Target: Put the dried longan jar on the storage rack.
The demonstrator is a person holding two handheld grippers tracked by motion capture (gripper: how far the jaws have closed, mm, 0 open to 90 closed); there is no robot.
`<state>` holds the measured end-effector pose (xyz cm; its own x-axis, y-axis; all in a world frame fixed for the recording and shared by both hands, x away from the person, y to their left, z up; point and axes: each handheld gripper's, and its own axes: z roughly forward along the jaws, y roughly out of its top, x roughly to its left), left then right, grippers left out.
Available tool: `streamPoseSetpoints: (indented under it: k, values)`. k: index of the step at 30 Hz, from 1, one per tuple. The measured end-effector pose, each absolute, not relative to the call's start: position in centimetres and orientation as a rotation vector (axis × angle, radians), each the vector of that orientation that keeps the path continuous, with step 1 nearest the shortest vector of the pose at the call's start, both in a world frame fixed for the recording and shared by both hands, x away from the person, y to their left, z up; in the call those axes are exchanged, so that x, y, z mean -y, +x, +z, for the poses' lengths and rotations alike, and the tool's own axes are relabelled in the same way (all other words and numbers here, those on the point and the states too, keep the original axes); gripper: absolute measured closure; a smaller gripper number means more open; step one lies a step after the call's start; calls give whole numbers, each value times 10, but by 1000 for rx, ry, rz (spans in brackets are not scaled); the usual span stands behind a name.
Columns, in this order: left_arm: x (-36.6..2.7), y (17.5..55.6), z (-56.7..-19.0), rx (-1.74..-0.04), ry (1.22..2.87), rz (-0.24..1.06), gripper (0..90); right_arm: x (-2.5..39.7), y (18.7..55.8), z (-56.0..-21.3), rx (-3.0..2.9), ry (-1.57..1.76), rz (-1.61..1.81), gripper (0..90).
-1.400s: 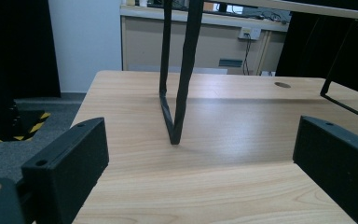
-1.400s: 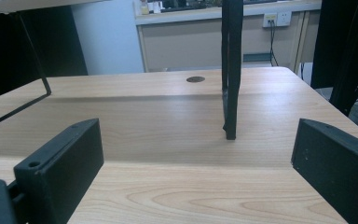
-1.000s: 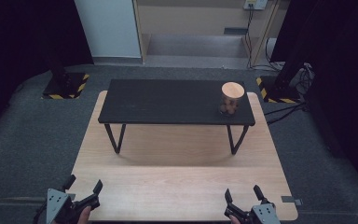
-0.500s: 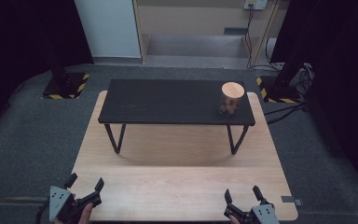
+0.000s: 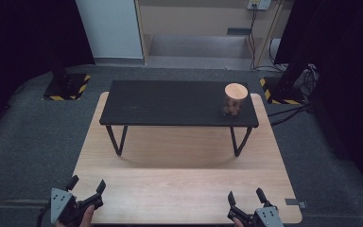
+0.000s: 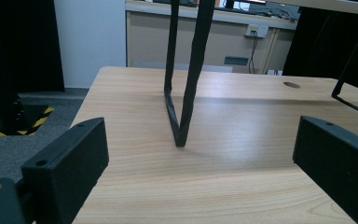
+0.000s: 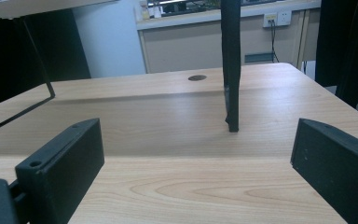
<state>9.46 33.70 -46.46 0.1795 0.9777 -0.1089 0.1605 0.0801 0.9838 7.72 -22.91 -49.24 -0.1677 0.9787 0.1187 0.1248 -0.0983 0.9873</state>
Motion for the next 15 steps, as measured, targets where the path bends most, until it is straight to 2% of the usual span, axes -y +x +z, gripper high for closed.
streamPoseSetpoints:
  k: [15]
  values:
    - [-338, 93, -464, -1229, 1328, 927, 21, 234, 80, -497, -1372, 1319, 1375, 28]
